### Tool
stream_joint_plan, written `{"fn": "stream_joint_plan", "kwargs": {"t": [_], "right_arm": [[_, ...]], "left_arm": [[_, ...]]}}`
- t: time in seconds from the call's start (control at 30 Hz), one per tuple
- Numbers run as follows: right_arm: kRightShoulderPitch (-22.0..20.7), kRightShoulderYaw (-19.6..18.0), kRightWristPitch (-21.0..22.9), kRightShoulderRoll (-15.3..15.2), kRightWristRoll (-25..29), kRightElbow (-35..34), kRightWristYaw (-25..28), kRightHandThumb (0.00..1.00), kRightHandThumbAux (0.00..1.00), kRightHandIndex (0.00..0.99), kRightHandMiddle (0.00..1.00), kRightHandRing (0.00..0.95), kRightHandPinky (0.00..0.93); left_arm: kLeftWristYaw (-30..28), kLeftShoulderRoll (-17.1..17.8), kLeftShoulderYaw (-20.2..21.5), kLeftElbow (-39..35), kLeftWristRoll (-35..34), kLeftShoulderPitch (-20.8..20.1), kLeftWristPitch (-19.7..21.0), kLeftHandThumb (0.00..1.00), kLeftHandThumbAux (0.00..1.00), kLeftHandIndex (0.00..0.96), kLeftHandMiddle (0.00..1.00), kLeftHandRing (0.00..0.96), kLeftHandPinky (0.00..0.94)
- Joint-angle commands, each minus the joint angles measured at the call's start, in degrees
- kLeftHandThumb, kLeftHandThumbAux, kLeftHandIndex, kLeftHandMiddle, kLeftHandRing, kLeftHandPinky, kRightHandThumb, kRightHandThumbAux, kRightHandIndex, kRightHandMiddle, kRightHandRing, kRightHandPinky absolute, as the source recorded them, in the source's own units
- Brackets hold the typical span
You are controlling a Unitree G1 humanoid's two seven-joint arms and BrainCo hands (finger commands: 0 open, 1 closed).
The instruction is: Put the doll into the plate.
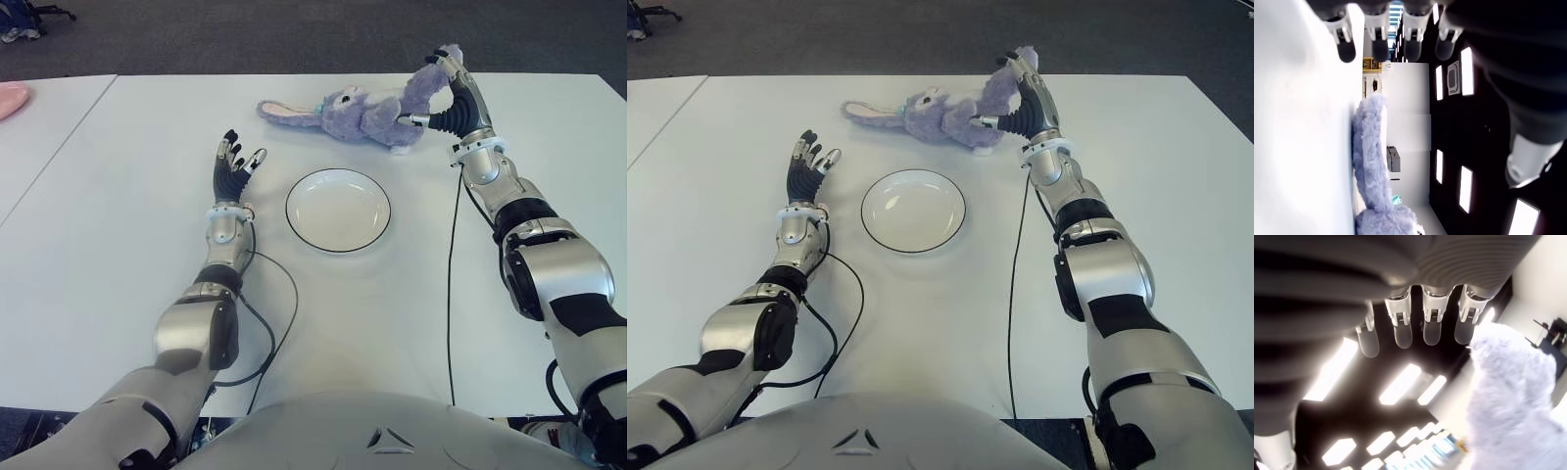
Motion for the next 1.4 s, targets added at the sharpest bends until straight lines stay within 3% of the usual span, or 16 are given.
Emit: {"fn": "stream_joint_plan", "kwargs": {"t": [0.03, 0.5, 0.83, 1.4], "right_arm": [[-0.78, 6.39, 4.87, -2.19, -6.79, 2.4, 0.63, 0.023, 0.64, 0.115, 0.043, 0.013, 0.0], [-1.98, 17.1, 11.65, -4.91, -16.85, 3.8, 0.3, 0.099, 0.66, 0.1, 0.027, 0.0, 0.0], [-3.41, 23.05, 13.75, -6.93, -21.95, 4.34, -0.27, 0.06, 0.668, 0.091, 0.026, 0.0, 0.0], [-5.34, 25.03, 16.92, -9.08, -23.27, 5.57, 2.11, 0.126, 0.717, 0.094, 0.022, 0.0, 0.0]], "left_arm": [[-1.74, -2.53, 0.8, 8.56, -0.91, 13.79, 6.39, 0.0, 0.627, 0.039, 0.059, 0.058, 0.065], [0.29, -2.57, -0.15, 8.54, 0.34, 13.74, 5.99, 0.0, 0.612, 0.029, 0.054, 0.055, 0.054], [1.52, -2.77, -0.61, 8.66, 0.7, 13.58, 6.61, 0.0, 0.61, 0.031, 0.053, 0.052, 0.044], [2.97, -3.11, -1.14, 8.64, 1.09, 14.14, 5.5, 0.0, 0.588, 0.036, 0.063, 0.057, 0.031]]}}
